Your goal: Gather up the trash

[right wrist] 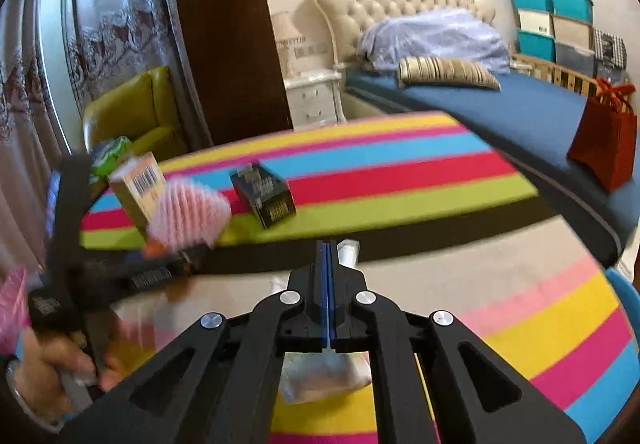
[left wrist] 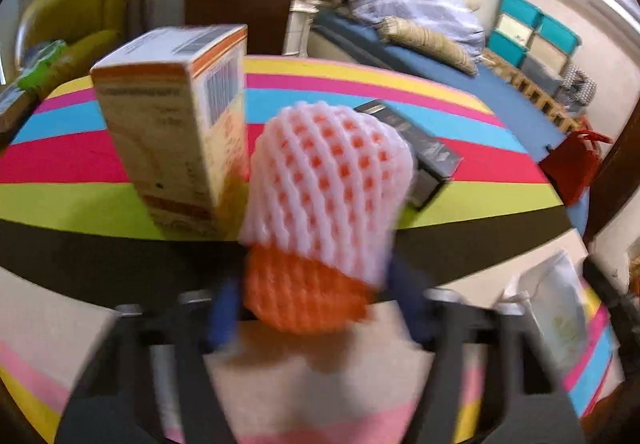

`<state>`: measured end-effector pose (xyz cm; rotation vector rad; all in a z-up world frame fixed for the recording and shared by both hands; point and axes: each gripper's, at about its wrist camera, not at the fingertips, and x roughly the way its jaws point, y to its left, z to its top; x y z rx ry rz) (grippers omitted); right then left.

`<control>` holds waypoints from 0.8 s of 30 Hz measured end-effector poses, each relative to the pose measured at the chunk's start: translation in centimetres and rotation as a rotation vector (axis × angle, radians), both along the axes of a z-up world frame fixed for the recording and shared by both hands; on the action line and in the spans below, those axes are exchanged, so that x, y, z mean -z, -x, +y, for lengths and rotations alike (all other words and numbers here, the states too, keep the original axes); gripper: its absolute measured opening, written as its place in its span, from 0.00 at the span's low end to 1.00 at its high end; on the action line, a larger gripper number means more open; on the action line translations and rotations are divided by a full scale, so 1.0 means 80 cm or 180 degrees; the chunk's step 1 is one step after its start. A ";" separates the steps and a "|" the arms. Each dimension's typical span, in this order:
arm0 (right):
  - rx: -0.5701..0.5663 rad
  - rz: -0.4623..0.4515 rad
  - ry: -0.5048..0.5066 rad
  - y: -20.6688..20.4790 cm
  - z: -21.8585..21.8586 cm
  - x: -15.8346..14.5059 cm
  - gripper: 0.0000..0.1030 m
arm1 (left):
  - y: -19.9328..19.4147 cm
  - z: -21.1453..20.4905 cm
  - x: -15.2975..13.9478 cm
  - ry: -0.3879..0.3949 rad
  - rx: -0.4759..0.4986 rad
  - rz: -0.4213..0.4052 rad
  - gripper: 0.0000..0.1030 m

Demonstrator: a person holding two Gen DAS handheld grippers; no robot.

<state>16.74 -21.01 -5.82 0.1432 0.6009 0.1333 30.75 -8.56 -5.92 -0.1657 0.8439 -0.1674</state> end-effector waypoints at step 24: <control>0.0050 0.0073 -0.0210 0.070 -0.043 0.008 0.13 | 0.150 0.052 0.004 0.0132 0.0245 -0.0122 0.16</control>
